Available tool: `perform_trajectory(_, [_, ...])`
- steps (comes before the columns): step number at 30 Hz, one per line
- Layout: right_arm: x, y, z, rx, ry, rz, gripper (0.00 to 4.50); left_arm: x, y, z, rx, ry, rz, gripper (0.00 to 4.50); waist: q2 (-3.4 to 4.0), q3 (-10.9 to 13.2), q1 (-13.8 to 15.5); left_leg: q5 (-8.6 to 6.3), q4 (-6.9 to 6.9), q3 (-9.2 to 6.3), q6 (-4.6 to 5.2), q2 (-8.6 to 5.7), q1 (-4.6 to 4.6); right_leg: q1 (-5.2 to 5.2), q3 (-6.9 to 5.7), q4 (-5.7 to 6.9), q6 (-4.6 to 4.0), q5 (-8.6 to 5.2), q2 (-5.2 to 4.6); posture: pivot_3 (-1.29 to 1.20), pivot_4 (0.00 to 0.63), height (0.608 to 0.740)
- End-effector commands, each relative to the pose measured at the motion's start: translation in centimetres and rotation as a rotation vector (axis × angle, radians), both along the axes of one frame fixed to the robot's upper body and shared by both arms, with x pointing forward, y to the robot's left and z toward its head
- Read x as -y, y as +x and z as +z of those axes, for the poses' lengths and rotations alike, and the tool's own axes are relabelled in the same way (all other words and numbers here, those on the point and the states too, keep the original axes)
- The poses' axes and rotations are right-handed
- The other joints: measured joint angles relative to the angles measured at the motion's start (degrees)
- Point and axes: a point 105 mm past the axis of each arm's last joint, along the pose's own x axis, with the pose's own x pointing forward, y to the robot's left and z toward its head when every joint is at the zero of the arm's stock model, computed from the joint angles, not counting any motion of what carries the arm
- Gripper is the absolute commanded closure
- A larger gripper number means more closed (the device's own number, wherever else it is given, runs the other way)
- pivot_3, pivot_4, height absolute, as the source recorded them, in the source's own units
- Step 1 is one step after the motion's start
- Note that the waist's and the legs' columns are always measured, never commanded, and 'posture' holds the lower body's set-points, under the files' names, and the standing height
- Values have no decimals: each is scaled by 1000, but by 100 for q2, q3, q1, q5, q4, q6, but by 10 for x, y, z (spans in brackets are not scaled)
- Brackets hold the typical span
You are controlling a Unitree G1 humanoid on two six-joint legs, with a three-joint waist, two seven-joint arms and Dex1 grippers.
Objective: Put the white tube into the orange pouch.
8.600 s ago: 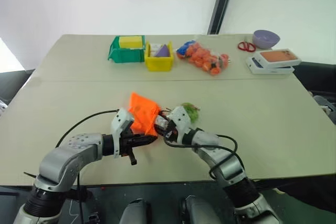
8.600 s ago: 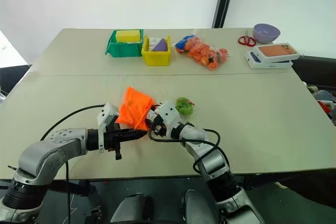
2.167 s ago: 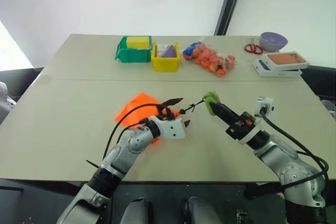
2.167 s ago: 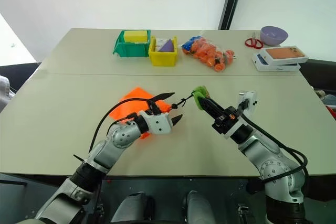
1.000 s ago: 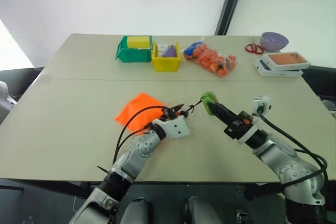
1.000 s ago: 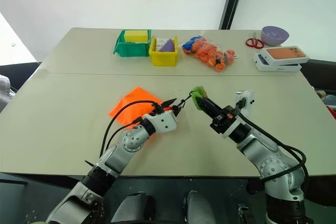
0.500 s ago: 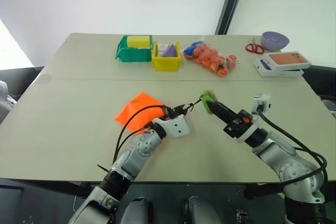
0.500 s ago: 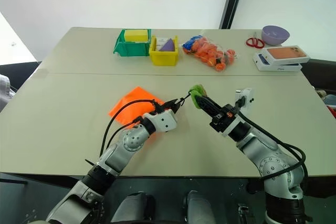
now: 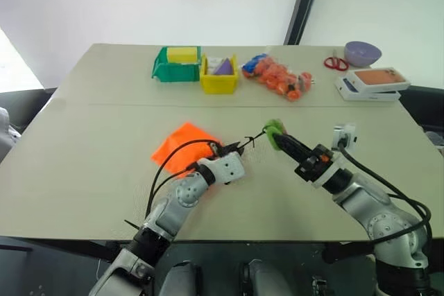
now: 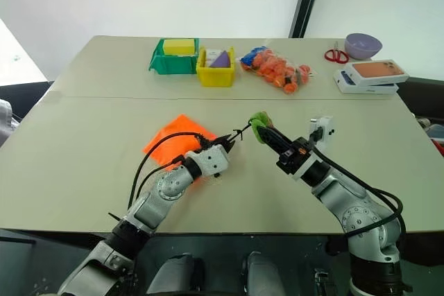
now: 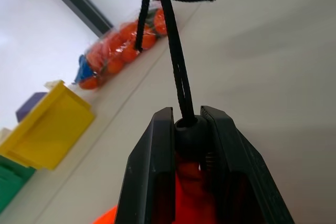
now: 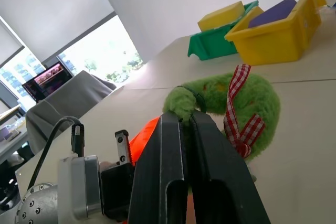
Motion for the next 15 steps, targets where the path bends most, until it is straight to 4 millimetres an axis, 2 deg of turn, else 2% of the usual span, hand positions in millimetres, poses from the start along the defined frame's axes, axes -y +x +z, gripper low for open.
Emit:
perform_trajectory(1, [3, 0, 13, 63, 0, -15, 4500, -4, -3, 10, 16, -22, -16, 4249, 0, 0, 0, 0, 0, 0, 0, 0, 0, -1, 0, 0, 0, 0, 0, 0, 150, 740])
perform_trajectory(7, [9, 6, 12, 71, -3, -63, 4500, -19, -4, 5, 8, 35, -9, 4249, 1, 0, -4, 0, -1, 0, -1, 1, 0, 0, 0, -1, -2, -1, -1, 0, 150, 740])
perform_trajectory(15, [34, 30, 1, 49, -65, -251, 4500, -44, -7, 0, -16, 93, 16, 4249, 6, 0, -8, 0, -6, 0, -1, 1, 0, -4, 0, -3, -4, -1, -3, 0, 150, 740])
